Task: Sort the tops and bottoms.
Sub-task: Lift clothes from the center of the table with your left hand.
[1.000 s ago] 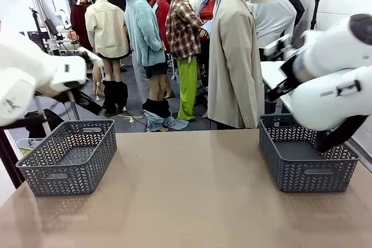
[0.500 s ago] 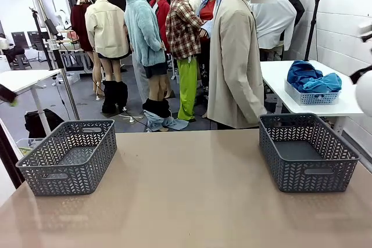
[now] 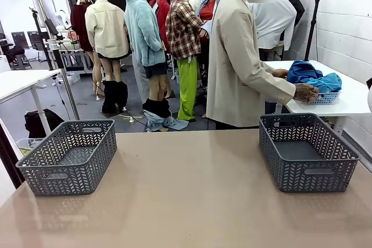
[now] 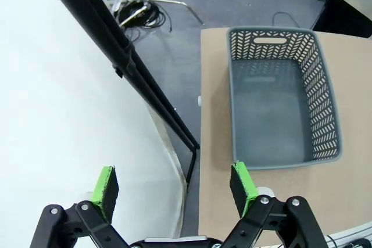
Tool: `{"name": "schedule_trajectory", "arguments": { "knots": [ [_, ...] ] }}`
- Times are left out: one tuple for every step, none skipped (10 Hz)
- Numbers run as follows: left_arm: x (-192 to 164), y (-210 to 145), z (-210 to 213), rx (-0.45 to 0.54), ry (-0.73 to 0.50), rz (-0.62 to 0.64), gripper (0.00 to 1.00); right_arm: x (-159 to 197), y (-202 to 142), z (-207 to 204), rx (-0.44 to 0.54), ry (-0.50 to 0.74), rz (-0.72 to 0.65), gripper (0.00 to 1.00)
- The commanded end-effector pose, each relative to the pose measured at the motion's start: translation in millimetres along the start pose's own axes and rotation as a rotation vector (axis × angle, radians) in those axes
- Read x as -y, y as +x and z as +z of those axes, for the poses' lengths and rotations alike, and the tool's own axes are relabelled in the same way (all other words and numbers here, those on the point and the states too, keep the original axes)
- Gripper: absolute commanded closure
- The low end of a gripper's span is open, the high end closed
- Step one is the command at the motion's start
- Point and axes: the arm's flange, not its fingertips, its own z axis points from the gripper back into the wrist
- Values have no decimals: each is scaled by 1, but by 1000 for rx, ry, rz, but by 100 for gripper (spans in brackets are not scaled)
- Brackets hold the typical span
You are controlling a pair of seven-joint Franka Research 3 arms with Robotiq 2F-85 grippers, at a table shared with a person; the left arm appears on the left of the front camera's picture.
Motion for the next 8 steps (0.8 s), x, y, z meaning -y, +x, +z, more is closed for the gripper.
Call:
{"name": "schedule_trajectory", "arguments": {
  "knots": [
    [7,5,-4,8,-6,-22,0,3,1,3,-2,-6,12,0],
    [7,5,-4,8,-6,-22,0,3,1,3,-2,-6,12,0],
    [7,5,-4,8,-6,-22,0,3,1,3,-2,-6,12,0],
    [7,5,-4,8,-6,-22,0,3,1,3,-2,-6,12,0],
    [7,5,-4,8,-6,-22,0,3,1,3,-2,-6,12,0],
    [7,5,-4,8,-6,-22,0,3,1,3,-2,-6,12,0],
    [7,5,-4,8,-6,-22,0,3,1,3,-2,-6,12,0],
    [7,5,-4,8,-6,-22,0,3,1,3,-2,-6,12,0]
  ]
}}
